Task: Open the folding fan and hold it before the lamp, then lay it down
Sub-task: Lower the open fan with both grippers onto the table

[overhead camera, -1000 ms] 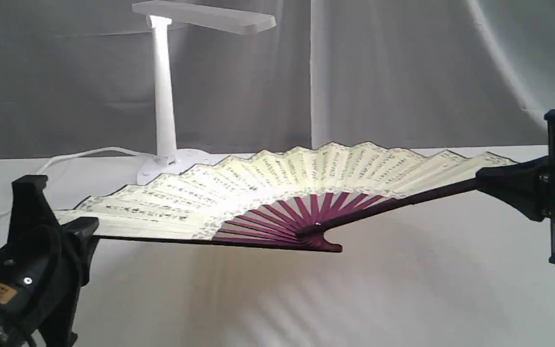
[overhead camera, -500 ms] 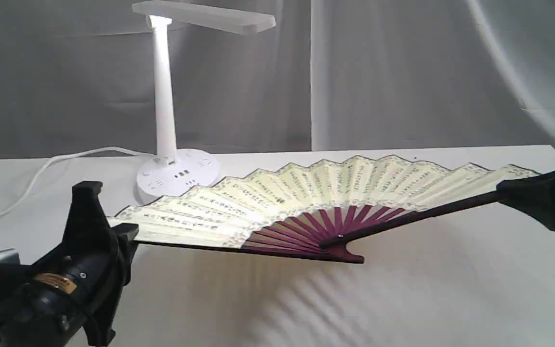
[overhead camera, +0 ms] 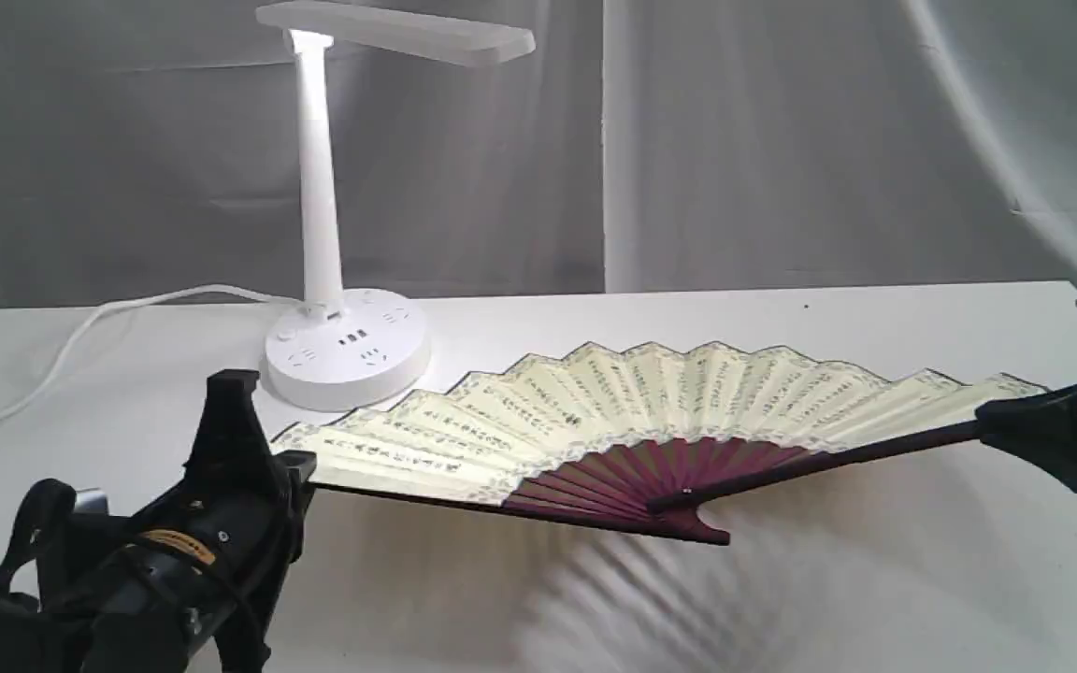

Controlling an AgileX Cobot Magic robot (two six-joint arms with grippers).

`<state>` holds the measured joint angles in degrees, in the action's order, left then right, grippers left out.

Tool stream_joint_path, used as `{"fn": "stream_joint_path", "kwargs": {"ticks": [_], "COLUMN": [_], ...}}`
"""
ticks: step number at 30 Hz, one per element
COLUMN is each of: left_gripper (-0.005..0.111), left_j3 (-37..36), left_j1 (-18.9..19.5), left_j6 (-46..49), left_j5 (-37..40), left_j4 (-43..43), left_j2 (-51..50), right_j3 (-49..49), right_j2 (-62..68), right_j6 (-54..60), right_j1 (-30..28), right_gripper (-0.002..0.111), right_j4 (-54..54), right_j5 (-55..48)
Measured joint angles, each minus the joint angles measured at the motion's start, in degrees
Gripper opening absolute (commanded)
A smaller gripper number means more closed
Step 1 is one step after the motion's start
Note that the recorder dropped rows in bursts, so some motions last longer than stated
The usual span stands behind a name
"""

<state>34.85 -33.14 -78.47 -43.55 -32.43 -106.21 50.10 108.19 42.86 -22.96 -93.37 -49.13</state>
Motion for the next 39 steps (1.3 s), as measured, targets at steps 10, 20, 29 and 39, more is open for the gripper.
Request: {"fn": "stream_joint_path", "kwargs": {"ticks": [10, 20, 29, 39], "left_gripper": [0.0, 0.012, 0.035, 0.064], "left_j3": [0.45, 0.58, 0.68, 0.68], "left_j1": [0.0, 0.0, 0.0, 0.0], "left_j6": [-0.87, -0.76, 3.99, 5.65], "left_j5": [-0.3, 0.28, 6.28, 13.97], "left_j4": [0.85, 2.57, 3.86, 4.28], "left_j2": [-2.08, -2.08, -2.08, -2.18], "right_j3": [0.0, -0.21, -0.21, -0.21], "right_j2": [0.3, 3.65, 4.21, 4.21], "right_j6": [2.97, 3.82, 3.82, 1.4], "right_j1": [0.0, 0.0, 0.0, 0.0], "right_gripper": [0.022, 0.024, 0.024, 0.04], "right_j4": [2.25, 6.35, 7.05, 12.55], "right_j5": [2.14, 3.19, 3.62, 6.94]}}
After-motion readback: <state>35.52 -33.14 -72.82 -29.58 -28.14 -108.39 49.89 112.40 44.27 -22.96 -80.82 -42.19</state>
